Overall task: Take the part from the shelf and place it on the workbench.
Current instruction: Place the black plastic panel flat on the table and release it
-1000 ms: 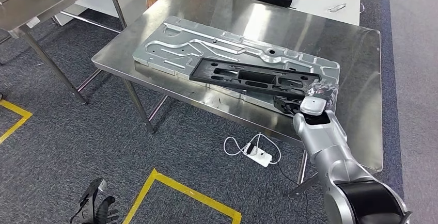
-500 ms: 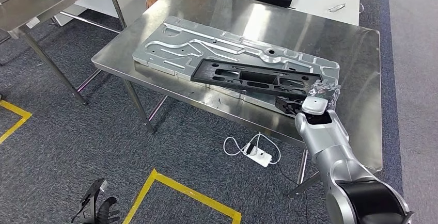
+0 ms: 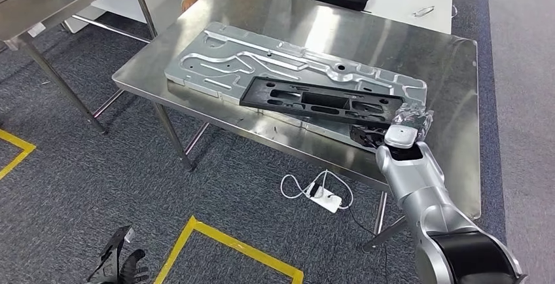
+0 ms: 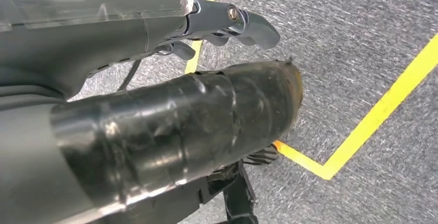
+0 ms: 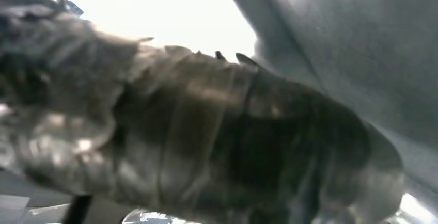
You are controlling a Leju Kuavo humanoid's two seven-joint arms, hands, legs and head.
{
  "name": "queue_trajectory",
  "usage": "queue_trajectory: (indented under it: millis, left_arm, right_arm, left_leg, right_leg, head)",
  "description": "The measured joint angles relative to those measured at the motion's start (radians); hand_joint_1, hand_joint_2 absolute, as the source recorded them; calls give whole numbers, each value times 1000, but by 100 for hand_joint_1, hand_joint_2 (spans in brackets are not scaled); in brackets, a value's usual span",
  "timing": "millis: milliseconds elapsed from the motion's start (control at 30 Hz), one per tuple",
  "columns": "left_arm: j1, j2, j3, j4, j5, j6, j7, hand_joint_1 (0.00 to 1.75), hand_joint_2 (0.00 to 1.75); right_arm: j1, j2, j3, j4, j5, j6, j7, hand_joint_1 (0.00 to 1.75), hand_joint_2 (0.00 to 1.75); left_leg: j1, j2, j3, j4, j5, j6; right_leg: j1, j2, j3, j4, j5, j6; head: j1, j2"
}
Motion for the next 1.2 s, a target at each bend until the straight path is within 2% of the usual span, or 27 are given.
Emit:
queue_trajectory:
  millis: [33,67,100,133,200,267,300,333,400,433,467,500,533,567,600,633,733,767,833,933,967,1000,1033,1133,1167,1200]
  left_arm:
    - [0,0,0,2,-1,0,-2,0,0]
    - [-1,0,0,4,-1,0,-4,0,0]
    - [-2,0,0,5,-1,0,-6,0,0]
    - [-2,0,1,7,-1,0,-8,0,0]
    - [-2,0,1,9,-1,1,-11,0,0]
    - [0,0,2,10,0,1,-12,0,0]
    - [0,0,2,10,0,1,-12,0,0]
    - [0,0,3,10,0,1,-12,0,0]
    - [5,0,4,10,0,1,-12,0,0]
    - [10,0,4,10,0,1,-12,0,0]
    - [14,0,4,11,-1,1,-12,0,0]
    - [16,0,5,11,-1,1,-12,0,0]
    - [17,1,6,11,-1,1,-12,0,0]
    - [18,1,6,11,-1,1,-12,0,0]
    - [18,2,7,12,-1,1,-12,0,0]
    - [18,2,7,13,-1,1,-12,0,0]
    - [17,2,7,14,-1,2,-12,0,0]
    - [17,2,7,14,-1,2,-12,0,0]
    - [14,2,7,14,-1,1,-12,0,0]
    - [15,2,7,14,-1,1,-12,0,0]
    - [16,2,7,14,-1,1,-12,0,0]
    - [18,2,7,14,-1,2,-12,0,0]
    - [18,2,8,14,-1,2,-12,0,0]
    - [18,-4,8,16,-1,1,-13,0,0]
    - [18,-7,8,18,-1,1,-13,0,0]
    - [18,-9,8,19,0,2,-14,0,0]
  right_arm:
    - [3,-1,0,-5,0,-4,0,0,0]
    - [5,-3,-1,-10,0,-11,1,0,0]
    - [6,-4,-1,-16,0,-18,1,0,0]
    - [8,-5,-2,-22,0,-28,1,0,0]
    - [12,-6,-3,-42,0,-61,1,0,0]
    - [19,-6,-6,-71,0,-98,0,0,0]
    - [21,-6,-7,-85,0,-110,0,0,0]
    - [23,-7,-8,-97,0,-115,0,0,0]
    - [31,-7,-9,-110,0,-116,-1,0,0]
    - [39,-7,-9,-115,0,-116,-1,0,0]
    - [47,-7,-9,-119,0,-116,-1,0,0]
    - [54,-7,-9,-123,0,-116,-1,0,0]
    - [59,-7,-9,-125,0,-116,-2,0,0]
    - [64,-7,-9,-127,0,-116,-2,0,0]
    - [67,-7,-9,-129,0,-116,-2,0,0]
    - [69,-7,-9,-131,0,-116,-2,0,0]
    - [70,-11,-14,-138,0,-117,-1,0,0]
    - [70,-12,-15,-141,0,-117,-1,0,0]
    - [69,-13,-17,-144,0,-117,-1,0,0]
    - [77,-16,-17,-145,0,-117,-1,0,0]
    - [82,-16,-17,-145,0,-117,-1,0,0]
    - [85,-16,-17,-144,0,-117,-1,0,0]
    - [88,-17,-17,-144,0,-117,-1,0,0]
    - [91,-21,-19,-144,0,-120,-4,0,0]
    - [91,-23,-20,-144,0,-125,-7,0,0]
    - [89,-25,-21,-146,0,-134,-13,0,0]
  left_leg:
    - [4,0,9,1,-7,-6]
    - [8,0,17,0,-14,-13]
    - [10,1,22,1,-21,-22]
    - [10,1,25,1,-26,-30]
    - [9,3,30,-4,-32,-45]
    - [12,5,34,1,-43,-56]
    - [13,5,25,28,-53,-58]
    - [13,3,-1,78,-71,-58]
    - [11,1,-92,222,-110,-56]
    - [10,1,-138,280,-115,-56]
    - [9,1,-170,305,-101,-54]
    - [8,1,-183,290,-63,-52]
    - [7,1,-177,237,-9,-48]
    - [5,0,-160,173,41,-44]
    - [2,-1,-141,116,75,-40]
    - [-1,-1,-122,75,85,-35]
    - [-5,-3,-96,36,54,-20]
    - [-4,-4,-88,30,49,-14]
    - [-2,-6,-63,20,36,-3]
    - [-4,-9,-24,8,11,5]
    - [-5,-11,-8,7,-1,5]
    - [-7,-12,11,6,-14,4]
    - [-9,-13,31,5,-29,3]
    - [-13,-15,83,0,-68,-2]
    - [-10,-16,90,-4,-76,-6]
    - [-9,-15,99,-6,-78,-11]
  right_leg:
    - [-4,-3,26,-64,45,4]
    - [-6,-6,56,-132,78,6]
    - [-4,-8,82,-189,96,4]
    - [0,-9,97,-223,100,-1]
    - [9,-6,102,-233,83,-19]
    - [7,-2,114,-236,73,-38]
    - [5,-1,124,-241,68,-48]
    - [4,0,136,-245,62,-57]
    - [11,0,156,-246,44,-69]
    - [14,1,167,-245,33,-71]
    - [17,3,180,-245,22,-72]
    - [18,6,195,-244,10,-72]
    - [19,9,212,-244,-3,-70]
    - [18,11,227,-244,-17,-67]
    - [20,13,238,-244,-29,-61]
    - [22,14,245,-245,-39,-55]
    - [23,16,258,-247,-44,-38]
    - [22,14,256,-235,-41,-34]
    - [20,8,216,-163,-46,-27]
    - [18,4,87,4,-98,-18]
    - [18,4,51,27,-109,-19]
    - [18,4,29,18,-103,-21]
    - [20,4,21,-22,-72,-27]
    - [39,7,30,-189,110,-62]
    - [45,7,36,-218,147,-73]
    - [50,7,41,-230,157,-80]
  head:
    - [0,0]
    - [0,0]
    - [0,0]
    - [0,0]
    - [0,0]
    - [-1,0]
    - [-2,0]
    - [-3,0]
    - [-4,0]
    - [-4,0]
    - [-4,0]
    - [-4,0]
    - [-4,0]
    - [-4,0]
    - [-5,0]
    - [-6,0]
    - [-8,0]
    - [-6,0]
    - [-6,0]
    - [-6,0]
    - [-6,0]
    - [-6,0]
    - [-6,0]
    - [-10,0]
    - [-12,0]
    - [-14,0]
